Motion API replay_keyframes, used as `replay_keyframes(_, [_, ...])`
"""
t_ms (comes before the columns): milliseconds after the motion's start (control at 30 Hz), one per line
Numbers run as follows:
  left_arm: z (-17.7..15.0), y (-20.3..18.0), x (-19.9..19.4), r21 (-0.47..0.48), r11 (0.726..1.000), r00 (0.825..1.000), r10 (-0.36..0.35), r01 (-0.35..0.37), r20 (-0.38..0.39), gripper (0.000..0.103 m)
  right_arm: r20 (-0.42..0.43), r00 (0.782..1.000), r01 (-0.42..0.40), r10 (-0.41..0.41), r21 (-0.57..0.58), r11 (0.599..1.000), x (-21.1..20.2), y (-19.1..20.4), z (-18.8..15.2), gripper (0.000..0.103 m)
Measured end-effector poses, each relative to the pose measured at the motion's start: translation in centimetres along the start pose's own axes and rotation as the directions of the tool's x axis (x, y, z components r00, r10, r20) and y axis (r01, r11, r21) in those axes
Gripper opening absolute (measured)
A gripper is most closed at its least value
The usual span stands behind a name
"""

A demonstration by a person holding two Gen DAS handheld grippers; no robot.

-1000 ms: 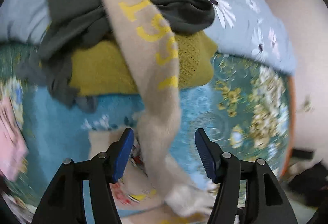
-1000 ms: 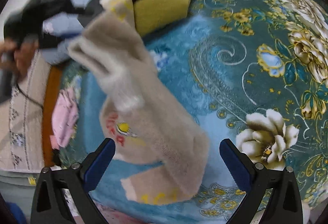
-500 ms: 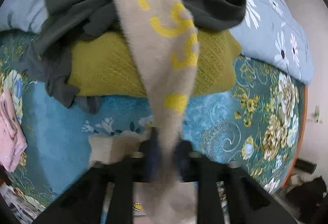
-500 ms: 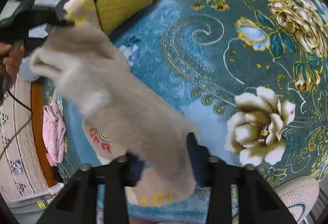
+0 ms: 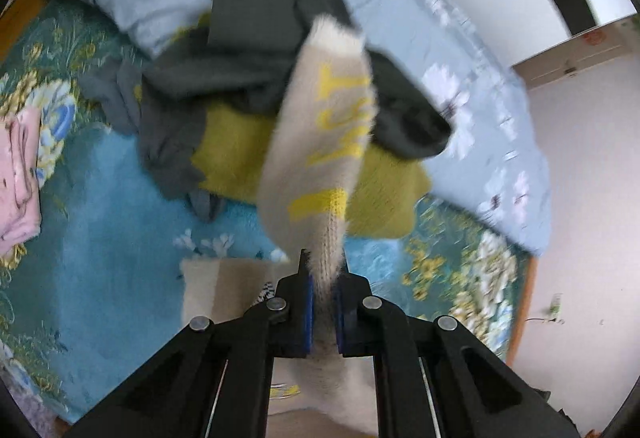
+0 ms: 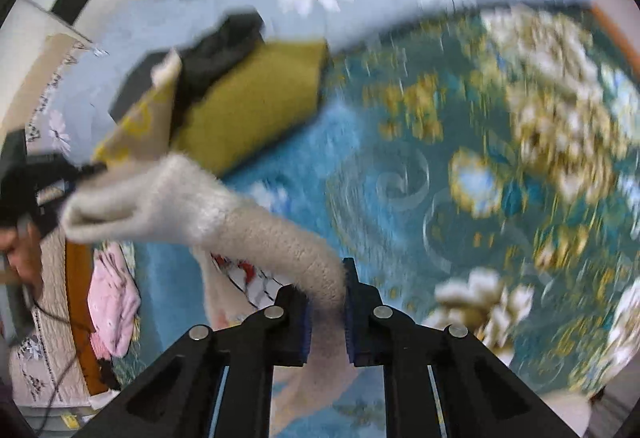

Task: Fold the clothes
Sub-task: 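Hold the sweater by both sleeves and lower it onto the bare sheet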

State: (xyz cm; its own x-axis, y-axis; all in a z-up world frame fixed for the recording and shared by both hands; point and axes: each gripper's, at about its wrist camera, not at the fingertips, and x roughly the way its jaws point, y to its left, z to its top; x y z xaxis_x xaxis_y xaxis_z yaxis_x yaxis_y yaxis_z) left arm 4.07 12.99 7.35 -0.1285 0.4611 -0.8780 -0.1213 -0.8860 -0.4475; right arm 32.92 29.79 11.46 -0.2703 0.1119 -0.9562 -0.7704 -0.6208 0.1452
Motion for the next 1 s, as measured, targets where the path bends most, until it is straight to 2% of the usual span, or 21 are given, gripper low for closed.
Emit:
replay_keyframes(133, [0.6, -0.5, -5.0, 0.025, 0.996, 0.992, -0.086, 0.084, 0.093, 0.008, 0.125, 0.992, 0.015, -0.005, -0.086, 0.996, -4.4, 3.0, 3.4, 0.013])
replay_keyframes(267, [0.3, -0.7, -10.2, 0.056, 0.984, 0.969, -0.174, 0.167, 0.174, 0.008, 0.239, 0.971, 0.026, 0.008, -0.138, 0.99, -9.2, 5.4, 5.4, 0.013])
replay_keyframes(400, [-2.0, 0.2, -14.3, 0.103, 0.97, 0.942, -0.24, 0.221, 0.236, 0.008, 0.32, 0.947, 0.026, 0.029, -0.165, 0.986, -13.5, 7.0, 5.1, 0.013])
replay_keyframes(467, [-4.2, 1.7, -15.2, 0.111, 0.965, 0.937, -0.259, 0.239, 0.236, 0.008, 0.334, 0.942, 0.034, 0.031, -0.186, 0.982, -14.9, 7.6, 4.0, 0.013])
replay_keyframes(600, [-8.9, 4.9, -15.8, 0.114, 0.971, 0.952, -0.231, 0.211, 0.202, 0.007, 0.296, 0.955, 0.038, 0.029, -0.216, 0.976, -15.4, 7.2, 0.2, 0.013])
replay_keyframes(767, [-14.6, 7.2, -19.3, 0.15, 0.965, 0.96, -0.238, 0.216, 0.149, 0.007, 0.203, 0.978, -0.004, 0.057, -0.253, 0.968, -16.9, 5.8, -4.9, 0.013])
replay_keyframes(833, [-15.8, 8.1, -20.7, 0.122, 0.966, 0.965, -0.242, 0.229, 0.103, 0.007, 0.161, 0.985, -0.019, 0.069, -0.292, 0.956, -18.1, 5.7, -6.5, 0.013])
replay_keyframes(900, [-16.4, 8.6, -20.9, 0.102, 0.973, 0.976, -0.215, 0.209, 0.043, 0.007, 0.103, 0.992, -0.032, 0.07, -0.331, 0.943, -18.7, 5.7, -7.4, 0.013])
replay_keyframes(1000, [-16.7, 9.0, -19.2, 0.082, 0.988, 0.99, -0.123, 0.129, -0.07, 0.007, -0.007, 0.998, -0.063, 0.065, -0.36, 0.931, -17.3, 5.7, -7.5, 0.013])
